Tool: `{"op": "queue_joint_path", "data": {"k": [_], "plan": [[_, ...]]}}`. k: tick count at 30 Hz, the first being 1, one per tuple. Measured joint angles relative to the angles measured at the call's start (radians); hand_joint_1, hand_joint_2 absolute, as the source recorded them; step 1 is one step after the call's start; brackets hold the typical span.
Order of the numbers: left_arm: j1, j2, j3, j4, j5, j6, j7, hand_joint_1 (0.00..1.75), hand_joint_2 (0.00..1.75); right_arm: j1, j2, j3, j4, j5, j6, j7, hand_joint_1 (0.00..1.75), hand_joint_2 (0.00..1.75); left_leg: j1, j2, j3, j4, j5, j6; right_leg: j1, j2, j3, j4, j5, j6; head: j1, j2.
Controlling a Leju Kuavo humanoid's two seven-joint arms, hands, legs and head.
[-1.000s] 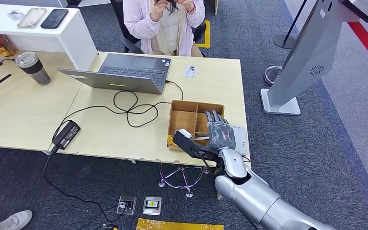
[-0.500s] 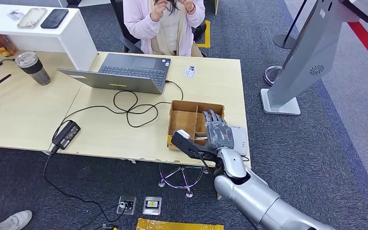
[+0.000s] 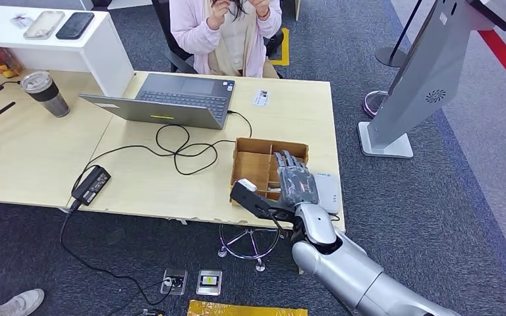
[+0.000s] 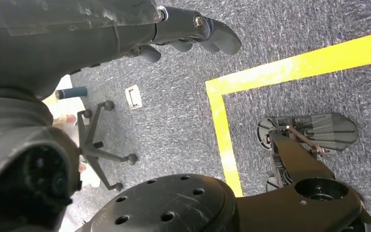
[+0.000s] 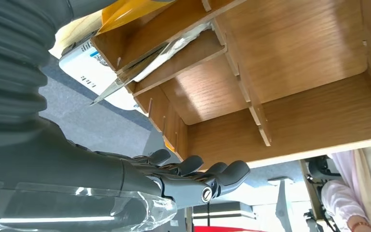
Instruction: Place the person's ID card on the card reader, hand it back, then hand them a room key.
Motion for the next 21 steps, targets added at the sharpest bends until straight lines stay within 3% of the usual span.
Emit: {"op": "queue_joint_path", "data": {"k": [21], "plan": [[-0.002, 0.005, -0.026, 0.000, -0.017, -0.019, -0.016, 0.00, 0.00, 0.021, -0.024, -0.008, -0.037, 0.027, 0.034, 0.042, 0.00, 1.75, 0.000, 0.000, 0.000, 0.000, 0.000, 0.000, 0.000, 0.000, 0.000, 0.000, 0.000, 0.000, 0.000, 0.000]]}}
